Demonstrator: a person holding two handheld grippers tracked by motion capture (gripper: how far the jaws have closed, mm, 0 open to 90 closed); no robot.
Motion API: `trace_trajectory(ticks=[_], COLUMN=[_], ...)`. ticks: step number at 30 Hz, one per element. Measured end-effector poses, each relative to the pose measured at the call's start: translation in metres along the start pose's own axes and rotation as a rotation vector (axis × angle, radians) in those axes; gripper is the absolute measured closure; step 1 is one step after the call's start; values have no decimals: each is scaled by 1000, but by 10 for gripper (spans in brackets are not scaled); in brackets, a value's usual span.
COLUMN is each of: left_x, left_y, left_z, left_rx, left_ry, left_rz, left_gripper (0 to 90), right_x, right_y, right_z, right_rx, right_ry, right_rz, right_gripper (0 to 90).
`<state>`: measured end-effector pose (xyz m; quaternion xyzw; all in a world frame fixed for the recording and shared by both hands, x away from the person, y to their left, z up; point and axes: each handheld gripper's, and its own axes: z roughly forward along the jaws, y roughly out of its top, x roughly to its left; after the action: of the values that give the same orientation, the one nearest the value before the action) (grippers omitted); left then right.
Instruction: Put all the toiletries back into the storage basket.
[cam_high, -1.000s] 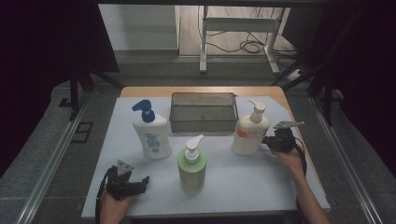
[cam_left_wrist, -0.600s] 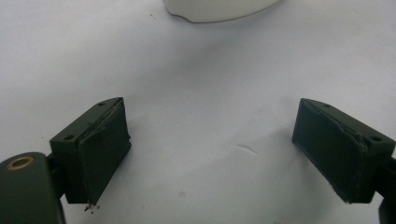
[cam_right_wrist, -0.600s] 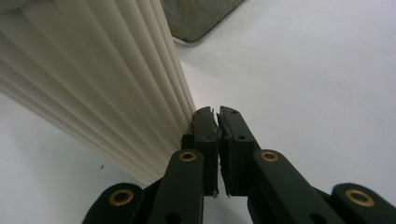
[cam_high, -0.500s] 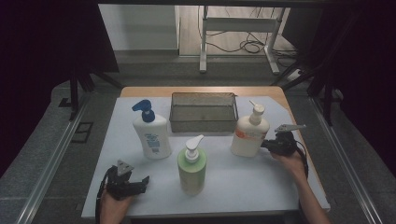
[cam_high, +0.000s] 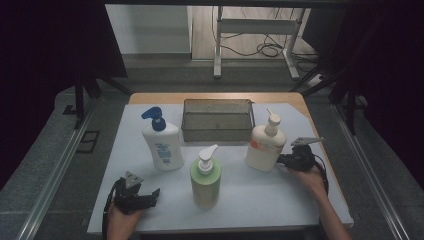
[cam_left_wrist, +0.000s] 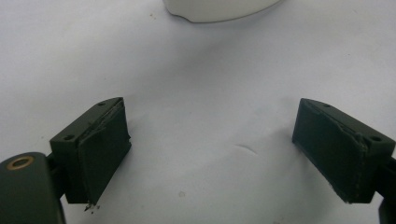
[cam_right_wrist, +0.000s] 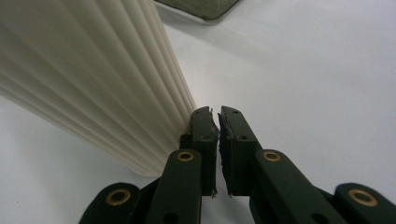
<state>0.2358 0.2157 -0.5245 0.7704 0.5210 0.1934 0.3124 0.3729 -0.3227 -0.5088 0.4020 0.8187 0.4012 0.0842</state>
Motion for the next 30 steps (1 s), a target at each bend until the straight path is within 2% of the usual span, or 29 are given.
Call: trace_trajectory(ticks=[13,23,30], left_x=[0,0,0], left_y=[0,0,0], left_z=[0,0,0], left_rx=[0,0,1], left_ry=[0,0,0], left_rz=[1,2,2], left_gripper=[105,105,105], right_x=[12,23,33], right_y=[-8,-12,-15], right_z=[2,0,-1], right_rx=[24,37,45], right_ry=[8,14,35], right_rz=[-15,-46,-57], right_gripper=[820,816,800])
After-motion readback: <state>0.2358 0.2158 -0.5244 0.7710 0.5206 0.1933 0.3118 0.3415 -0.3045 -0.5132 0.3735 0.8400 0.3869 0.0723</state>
